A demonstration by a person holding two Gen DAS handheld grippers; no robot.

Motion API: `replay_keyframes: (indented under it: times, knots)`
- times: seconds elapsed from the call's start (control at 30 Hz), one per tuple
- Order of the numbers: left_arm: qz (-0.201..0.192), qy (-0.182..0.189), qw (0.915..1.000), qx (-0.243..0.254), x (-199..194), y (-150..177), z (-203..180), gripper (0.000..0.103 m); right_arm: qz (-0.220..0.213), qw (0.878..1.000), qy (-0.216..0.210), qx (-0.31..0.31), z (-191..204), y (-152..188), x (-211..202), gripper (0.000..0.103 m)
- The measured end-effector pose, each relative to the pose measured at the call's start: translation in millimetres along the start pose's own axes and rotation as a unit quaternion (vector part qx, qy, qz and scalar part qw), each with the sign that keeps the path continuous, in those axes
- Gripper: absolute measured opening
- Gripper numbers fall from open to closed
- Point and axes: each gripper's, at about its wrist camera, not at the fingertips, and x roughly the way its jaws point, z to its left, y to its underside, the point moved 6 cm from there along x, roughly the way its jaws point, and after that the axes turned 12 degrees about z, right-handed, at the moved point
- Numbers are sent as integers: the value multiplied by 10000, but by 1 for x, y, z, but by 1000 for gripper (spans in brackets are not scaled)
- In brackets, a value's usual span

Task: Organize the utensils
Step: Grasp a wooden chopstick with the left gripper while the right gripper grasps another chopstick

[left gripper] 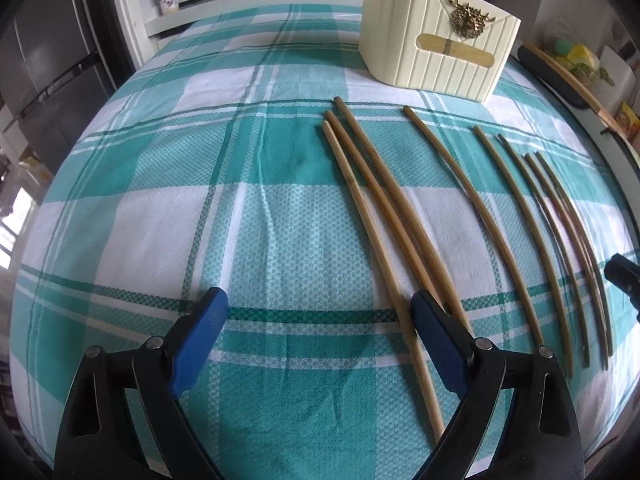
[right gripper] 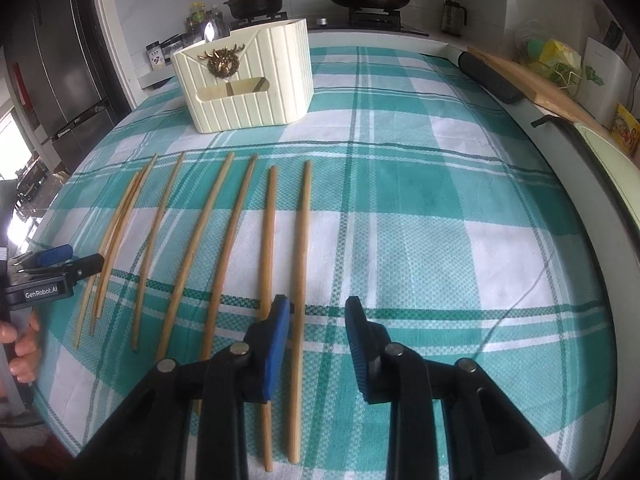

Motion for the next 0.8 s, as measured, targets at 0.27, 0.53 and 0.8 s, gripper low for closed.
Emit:
replay_keyframes:
  times: [0.27,0.53,0.8]
  knots:
    - [103,-74,9998,145,-3,11,17,94,278,9992,168,-231,6,4,10,22]
    - [204,-23,9992,337,-1,7,35,97,512,9968,314,-530,10,1,12,22]
    - [366,82,9968,711,7,-18,34,97,780,9934,205,-814,15,-33,27,22]
